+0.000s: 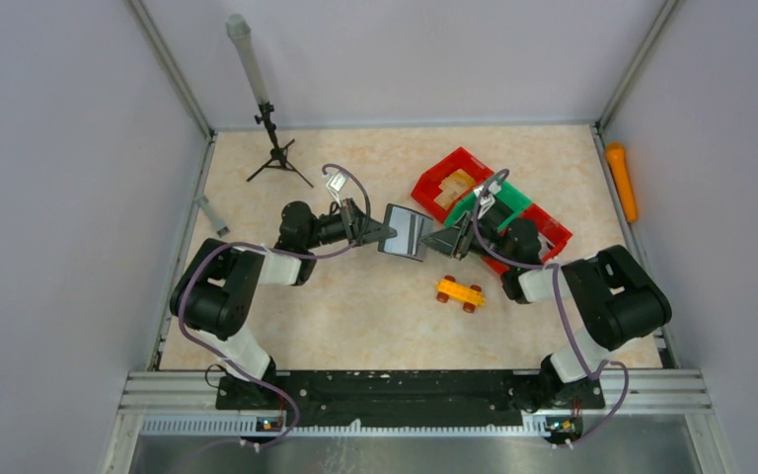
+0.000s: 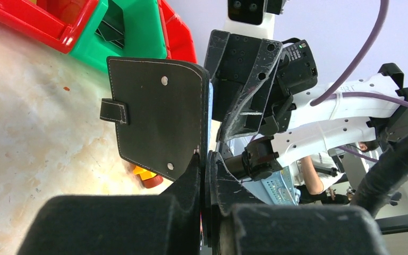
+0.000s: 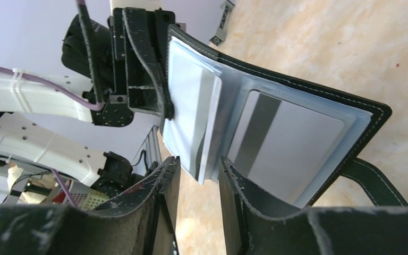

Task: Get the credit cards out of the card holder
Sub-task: Remove the credit card from the card holder.

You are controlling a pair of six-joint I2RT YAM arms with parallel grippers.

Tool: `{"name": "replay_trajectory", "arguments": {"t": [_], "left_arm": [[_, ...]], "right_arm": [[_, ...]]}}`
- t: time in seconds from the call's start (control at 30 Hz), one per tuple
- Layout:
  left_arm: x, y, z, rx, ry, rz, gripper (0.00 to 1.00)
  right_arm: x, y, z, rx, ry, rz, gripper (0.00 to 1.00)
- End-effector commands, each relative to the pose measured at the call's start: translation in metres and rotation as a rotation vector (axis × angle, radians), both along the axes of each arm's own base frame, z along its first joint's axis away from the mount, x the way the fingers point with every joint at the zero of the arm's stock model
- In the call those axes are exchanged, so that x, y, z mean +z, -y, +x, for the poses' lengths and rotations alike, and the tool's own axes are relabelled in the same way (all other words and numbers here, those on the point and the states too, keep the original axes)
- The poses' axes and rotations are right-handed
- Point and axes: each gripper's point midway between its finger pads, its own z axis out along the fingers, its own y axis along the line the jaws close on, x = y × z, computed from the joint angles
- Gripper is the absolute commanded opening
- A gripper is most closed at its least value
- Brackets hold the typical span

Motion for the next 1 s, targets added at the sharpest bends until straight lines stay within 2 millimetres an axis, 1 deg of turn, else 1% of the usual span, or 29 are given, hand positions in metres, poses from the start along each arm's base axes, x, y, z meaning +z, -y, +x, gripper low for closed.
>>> {"name": "replay_trajectory", "arguments": {"t": [0.0,0.07,0.13,0.23,0.33,0.47,0.57,0.8,0.87,0.97], "left_arm": [[0.017,-0.001,-0.002,-0.003,0.088,-0.036,0.00],[0.022,-0.001,-0.004,-0.010,0.098,-0.053,0.00],[0.025,-0.001,-0.006,-0.019,0.103,-0.066,0.00],[0.024,0.001,-0.006,-0.030,0.095,-0.072,0.00],[0.026,0.004,-0.008,-0.053,0.095,-0.084,0.00],[0.026,0.005,-0.010,-0.059,0.099,-0.085,0.00],[0.025,0.005,-0.009,-0.057,0.101,-0.080,0.00],[0.023,0.005,-0.008,-0.046,0.097,-0.068,0.00],[0.022,0.004,-0.007,-0.039,0.092,-0.065,0.00],[0.021,0.004,-0.006,-0.038,0.087,-0.065,0.00]], "right_arm": [[0.005,-0.003,0.008,-0.016,0.046,-0.017,0.36],[0.003,-0.004,0.008,-0.008,0.037,-0.019,0.36],[0.005,-0.006,0.006,0.010,0.042,-0.006,0.36],[0.010,-0.012,0.001,0.048,0.061,0.011,0.37],[0.010,-0.019,-0.002,0.071,0.069,-0.001,0.37],[0.015,-0.020,-0.007,0.085,0.087,0.017,0.34],[0.018,-0.020,-0.009,0.093,0.097,0.027,0.29],[0.023,-0.019,-0.013,0.102,0.115,0.048,0.08],[0.025,-0.019,-0.014,0.101,0.122,0.051,0.07],[0.028,-0.018,-0.016,0.105,0.133,0.062,0.09]]}}
